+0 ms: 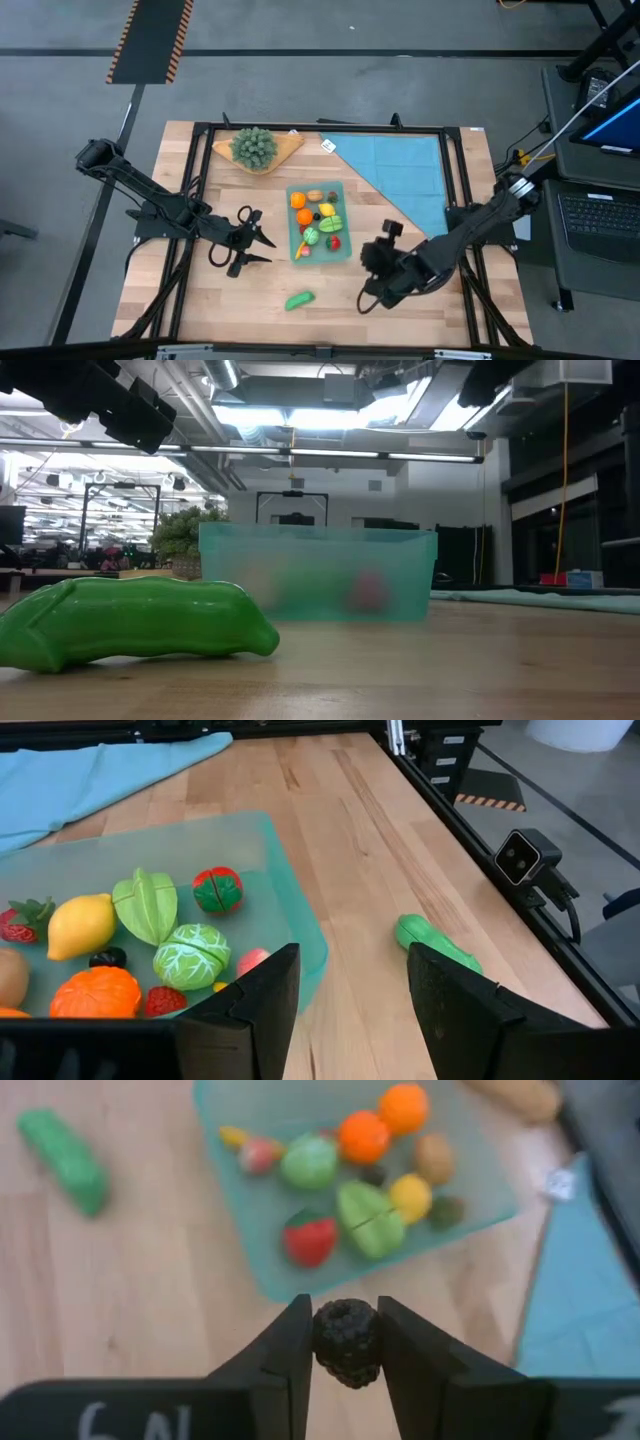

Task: Pick and placing Produce into tupperware
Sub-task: Put the berry into the bin

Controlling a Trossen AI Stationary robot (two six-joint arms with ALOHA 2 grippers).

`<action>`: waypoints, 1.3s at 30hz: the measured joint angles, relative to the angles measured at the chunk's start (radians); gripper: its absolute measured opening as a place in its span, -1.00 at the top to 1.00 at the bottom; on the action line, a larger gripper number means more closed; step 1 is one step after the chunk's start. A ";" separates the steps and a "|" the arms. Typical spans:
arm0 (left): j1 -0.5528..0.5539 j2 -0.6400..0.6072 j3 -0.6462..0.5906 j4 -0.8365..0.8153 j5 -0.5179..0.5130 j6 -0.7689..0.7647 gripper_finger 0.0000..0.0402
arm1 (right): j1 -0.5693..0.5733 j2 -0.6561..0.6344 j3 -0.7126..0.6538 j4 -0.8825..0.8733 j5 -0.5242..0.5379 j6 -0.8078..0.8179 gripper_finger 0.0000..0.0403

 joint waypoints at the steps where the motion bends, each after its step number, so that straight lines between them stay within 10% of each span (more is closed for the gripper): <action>1: 0.000 0.000 0.000 0.000 0.000 0.000 0.11 | 0.000 -0.018 -0.014 0.007 0.019 0.000 0.51; 8: 0.000 0.000 0.000 -0.001 0.000 0.000 0.11 | -0.001 -0.154 -0.300 0.311 0.051 -0.009 0.51; 22: 0.000 0.000 0.000 0.004 0.000 -0.003 0.11 | -0.104 -0.285 -0.917 1.602 -0.092 -0.400 0.51; 39: 0.028 0.000 -0.170 0.349 0.000 0.058 0.11 | -0.208 -0.283 -0.979 1.849 -0.324 -0.557 0.51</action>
